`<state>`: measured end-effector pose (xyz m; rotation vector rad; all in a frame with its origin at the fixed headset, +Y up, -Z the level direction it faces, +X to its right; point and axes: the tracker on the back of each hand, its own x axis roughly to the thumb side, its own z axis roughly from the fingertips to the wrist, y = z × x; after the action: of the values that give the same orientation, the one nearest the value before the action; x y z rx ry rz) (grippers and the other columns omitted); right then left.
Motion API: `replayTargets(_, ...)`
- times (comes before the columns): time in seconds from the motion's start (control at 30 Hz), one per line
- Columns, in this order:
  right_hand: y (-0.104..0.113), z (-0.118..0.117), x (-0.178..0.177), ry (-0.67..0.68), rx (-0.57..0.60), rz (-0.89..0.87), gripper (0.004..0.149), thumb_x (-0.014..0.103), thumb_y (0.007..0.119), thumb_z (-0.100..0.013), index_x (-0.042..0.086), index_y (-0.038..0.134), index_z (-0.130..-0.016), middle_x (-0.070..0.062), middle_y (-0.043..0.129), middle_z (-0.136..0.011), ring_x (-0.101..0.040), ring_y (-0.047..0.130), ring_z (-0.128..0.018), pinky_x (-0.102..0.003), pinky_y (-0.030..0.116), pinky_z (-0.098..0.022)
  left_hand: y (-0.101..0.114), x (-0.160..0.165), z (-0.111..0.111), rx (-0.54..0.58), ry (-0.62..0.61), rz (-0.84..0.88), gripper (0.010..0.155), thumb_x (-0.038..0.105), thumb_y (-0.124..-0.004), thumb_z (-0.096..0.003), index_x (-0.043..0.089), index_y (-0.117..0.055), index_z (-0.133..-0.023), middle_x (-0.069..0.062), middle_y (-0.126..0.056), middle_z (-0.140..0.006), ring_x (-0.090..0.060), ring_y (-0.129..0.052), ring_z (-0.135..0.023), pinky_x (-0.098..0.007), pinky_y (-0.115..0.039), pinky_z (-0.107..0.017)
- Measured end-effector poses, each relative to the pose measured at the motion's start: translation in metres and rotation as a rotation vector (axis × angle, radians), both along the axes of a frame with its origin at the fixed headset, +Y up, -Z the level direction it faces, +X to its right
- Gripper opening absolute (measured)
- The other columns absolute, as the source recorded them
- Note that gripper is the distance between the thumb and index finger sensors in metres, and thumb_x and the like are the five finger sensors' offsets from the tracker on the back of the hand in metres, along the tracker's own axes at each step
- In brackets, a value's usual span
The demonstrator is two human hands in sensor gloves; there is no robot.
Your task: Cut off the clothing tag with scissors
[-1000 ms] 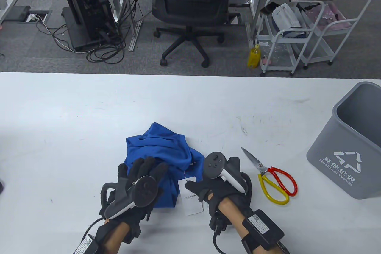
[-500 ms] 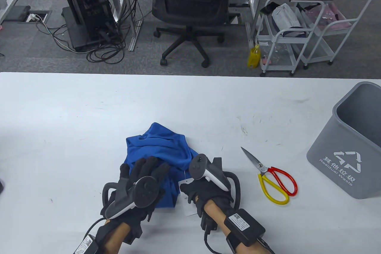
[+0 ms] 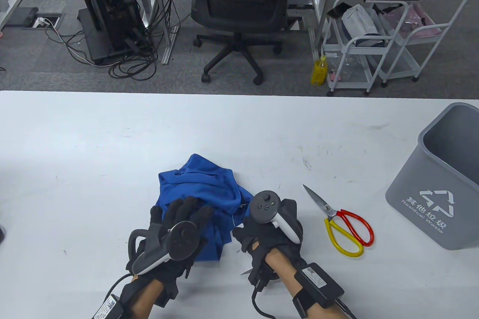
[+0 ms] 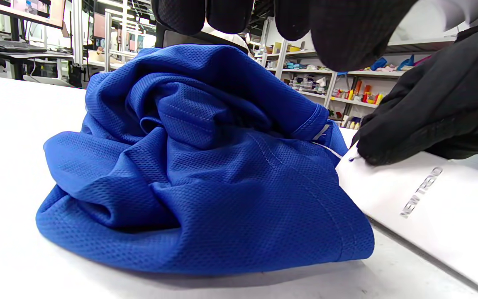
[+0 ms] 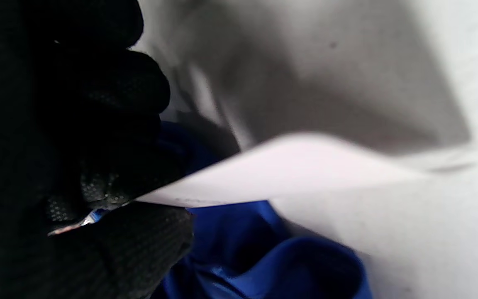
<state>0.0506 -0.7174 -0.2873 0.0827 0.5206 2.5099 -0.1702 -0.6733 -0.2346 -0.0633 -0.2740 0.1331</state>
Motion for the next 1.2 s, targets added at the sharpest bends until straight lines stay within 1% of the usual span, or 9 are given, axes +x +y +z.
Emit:
replayTargets(0.27,0.025,0.006,0.028,-0.016,0.084,-0.065,0.039,0.038,0.088,-0.043,0.007,0.092,-0.065,-0.021,0.069,-0.090,-0.042,0.083,-0.067,-0.062,0.073,-0.053,0.000,0.000,0.000,-0.014,0.005,-0.005,0.070,0.054,-0.075,-0.0420,0.043,-0.048,-0.106,0.000,-0.046,-0.119,-0.034,-0.051,-0.111,-0.075,-0.042,-0.073)
replayTargets(0.5,0.054,0.010,0.061,-0.045,0.147,-0.148,0.039,0.038,0.089,-0.042,0.007,0.093,-0.064,-0.021,0.070,-0.090,-0.042,0.084,-0.066,-0.062,0.074,-0.052,-0.001,0.000,0.000,-0.030,0.008,-0.013,0.070,0.054,-0.075,-0.0418,0.043,-0.048,-0.106,0.000,-0.046,-0.119,-0.034,-0.052,-0.111,-0.075,-0.042,-0.073)
replayTargets(0.73,0.082,0.015,0.083,-0.060,0.209,-0.181,0.038,0.038,0.089,-0.042,0.006,0.093,-0.063,-0.021,0.071,-0.090,-0.042,0.085,-0.066,-0.062,0.074,-0.052,-0.002,0.000,0.000,-0.043,0.009,-0.023,0.070,0.054,-0.075,-0.0419,0.043,-0.048,-0.106,0.001,-0.046,-0.119,-0.034,-0.052,-0.111,-0.075,-0.042,-0.073)
replayTargets(0.87,0.105,0.020,0.098,-0.069,0.269,-0.182,0.038,0.037,0.089,-0.042,0.006,0.093,-0.063,-0.021,0.071,-0.090,-0.043,0.085,-0.066,-0.062,0.074,-0.052,-0.002,0.000,0.001,-0.050,0.009,-0.028,0.070,0.054,-0.075,-0.0416,0.043,-0.049,-0.105,0.001,-0.046,-0.118,-0.034,-0.052,-0.111,-0.074,-0.042,-0.073)
replayTargets(1.0,0.137,0.024,0.120,-0.101,0.345,-0.170,0.038,0.037,0.090,-0.042,0.006,0.093,-0.064,-0.021,0.071,-0.090,-0.043,0.084,-0.066,-0.062,0.074,-0.052,-0.003,0.000,0.001,-0.058,0.010,-0.030,0.070,0.054,-0.075,-0.0418,0.043,-0.049,-0.105,0.001,-0.046,-0.118,-0.034,-0.052,-0.111,-0.075,-0.042,-0.072)
replayTargets(1.13,0.174,0.024,0.157,-0.168,0.449,-0.119,0.038,0.037,0.089,-0.042,0.006,0.093,-0.064,-0.021,0.071,-0.090,-0.043,0.084,-0.067,-0.063,0.073,-0.052,-0.003,0.000,0.001,-0.067,0.010,-0.034,0.070,0.054,-0.075,-0.0418,0.043,-0.049,-0.105,0.001,-0.046,-0.118,-0.034,-0.052,-0.111,-0.075,-0.042,-0.073)
replayTargets(1.2,0.187,0.023,0.174,-0.206,0.478,-0.095,0.038,0.037,0.089,-0.042,0.006,0.092,-0.065,-0.021,0.070,-0.091,-0.043,0.083,-0.068,-0.063,0.073,-0.053,-0.003,0.000,0.001,-0.068,0.011,-0.037,0.070,0.054,-0.075,-0.0417,0.043,-0.049,-0.105,0.000,-0.046,-0.118,-0.034,-0.052,-0.111,-0.074,-0.041,-0.073)
